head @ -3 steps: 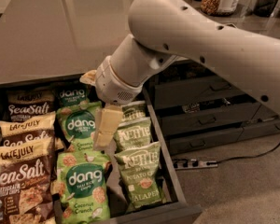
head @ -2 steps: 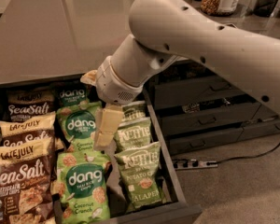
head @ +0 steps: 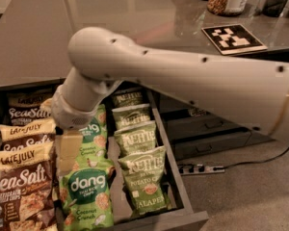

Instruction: Pick brown chip bag from top drawer and place on counter

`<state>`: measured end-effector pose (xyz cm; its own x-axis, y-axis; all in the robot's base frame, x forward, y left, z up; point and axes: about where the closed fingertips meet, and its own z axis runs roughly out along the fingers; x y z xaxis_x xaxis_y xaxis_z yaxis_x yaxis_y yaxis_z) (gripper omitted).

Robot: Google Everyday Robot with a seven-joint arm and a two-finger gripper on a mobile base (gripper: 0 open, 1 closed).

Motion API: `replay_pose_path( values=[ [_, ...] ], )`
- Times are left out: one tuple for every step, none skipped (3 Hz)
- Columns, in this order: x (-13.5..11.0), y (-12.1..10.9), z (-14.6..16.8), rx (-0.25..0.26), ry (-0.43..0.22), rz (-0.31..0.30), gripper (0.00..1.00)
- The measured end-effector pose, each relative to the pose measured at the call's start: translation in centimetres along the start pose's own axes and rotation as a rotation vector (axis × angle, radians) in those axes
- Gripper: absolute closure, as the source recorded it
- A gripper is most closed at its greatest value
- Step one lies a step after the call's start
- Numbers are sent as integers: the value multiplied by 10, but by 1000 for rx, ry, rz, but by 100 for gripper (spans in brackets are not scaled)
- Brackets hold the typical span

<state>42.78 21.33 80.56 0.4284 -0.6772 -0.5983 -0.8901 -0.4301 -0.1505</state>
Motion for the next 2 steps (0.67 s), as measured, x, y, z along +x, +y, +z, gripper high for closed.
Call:
replay_pose_path(
  values=[
    [-18, -19, 96, 7, -23, -41, 0],
    [-19, -21, 97, 14, -28, -40, 0]
  ],
)
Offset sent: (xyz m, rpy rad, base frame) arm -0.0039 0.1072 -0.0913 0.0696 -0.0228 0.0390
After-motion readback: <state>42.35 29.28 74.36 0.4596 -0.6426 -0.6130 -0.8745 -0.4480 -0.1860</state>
